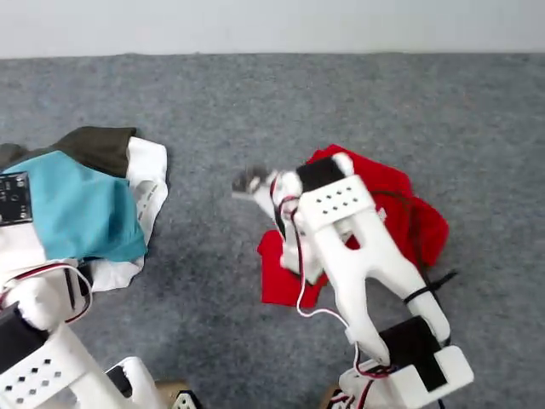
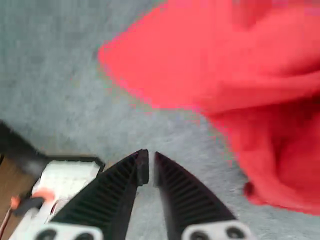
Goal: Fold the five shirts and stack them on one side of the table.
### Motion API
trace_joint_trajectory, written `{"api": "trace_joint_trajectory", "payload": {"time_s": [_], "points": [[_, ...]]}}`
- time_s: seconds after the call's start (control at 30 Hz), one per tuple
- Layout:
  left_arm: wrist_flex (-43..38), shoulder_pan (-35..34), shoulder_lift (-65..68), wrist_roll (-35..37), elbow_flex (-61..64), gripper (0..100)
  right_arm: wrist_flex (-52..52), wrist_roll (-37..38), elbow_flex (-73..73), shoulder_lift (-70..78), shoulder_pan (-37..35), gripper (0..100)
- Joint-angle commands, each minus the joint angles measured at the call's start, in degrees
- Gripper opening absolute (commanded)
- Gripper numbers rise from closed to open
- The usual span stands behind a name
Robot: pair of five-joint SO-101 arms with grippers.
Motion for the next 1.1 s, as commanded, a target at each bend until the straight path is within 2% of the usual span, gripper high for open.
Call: {"api": "trace_joint_trajectory", "payload": {"time_s": [0.0,0.1,0.37,0.73,0.8,0.97,1.07], "points": [[-1.32,-0.18,-0.35,-0.88,-0.22,25,-3.12,0.79,4.84,-2.77,-1.01,19.2],[-1.49,-0.09,-0.35,-0.88,-0.22,25,-9.19,0.7,8.88,-2.77,-2.51,27.6],[-1.49,-0.09,-0.35,-0.88,-0.13,25,-19.12,0.7,14.59,1.89,-6.81,26.0],[-1.41,-0.09,-0.35,-0.88,-0.13,25,-26.86,0.7,14.33,17.71,-6.99,25.7],[-1.41,-0.09,-0.35,-0.88,-0.13,25,-26.86,0.7,14.33,19.3,-6.99,21.4],[-1.41,-0.09,-0.35,-0.88,-0.13,25,-25.8,0.79,11.87,20.0,-6.9,0.3],[-1.41,-0.09,-0.35,-0.88,-0.13,25,-23.16,0.79,9.14,19.82,-6.81,1.7]]}}
